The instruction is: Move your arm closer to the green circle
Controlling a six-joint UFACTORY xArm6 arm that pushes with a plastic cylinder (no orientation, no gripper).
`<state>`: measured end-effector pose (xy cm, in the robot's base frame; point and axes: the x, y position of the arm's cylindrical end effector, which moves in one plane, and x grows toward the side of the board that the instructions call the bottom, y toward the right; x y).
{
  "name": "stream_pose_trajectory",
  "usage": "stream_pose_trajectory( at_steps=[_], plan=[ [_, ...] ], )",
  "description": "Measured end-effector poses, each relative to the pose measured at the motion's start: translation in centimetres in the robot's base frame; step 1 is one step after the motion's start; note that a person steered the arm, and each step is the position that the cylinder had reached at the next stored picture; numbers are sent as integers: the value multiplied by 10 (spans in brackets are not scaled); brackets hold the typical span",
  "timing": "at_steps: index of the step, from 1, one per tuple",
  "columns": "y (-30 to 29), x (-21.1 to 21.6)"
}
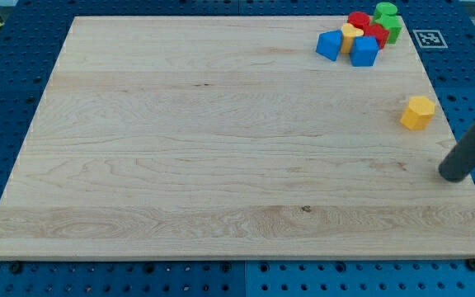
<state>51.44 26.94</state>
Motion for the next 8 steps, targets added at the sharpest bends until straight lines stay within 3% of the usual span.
stream_pose_trajectory(
  at_steps=[1, 3, 4, 6, 8],
  plan=[
    [1, -24],
    [76, -42],
    [76, -73],
    [67, -221],
    [45, -275]
  ],
)
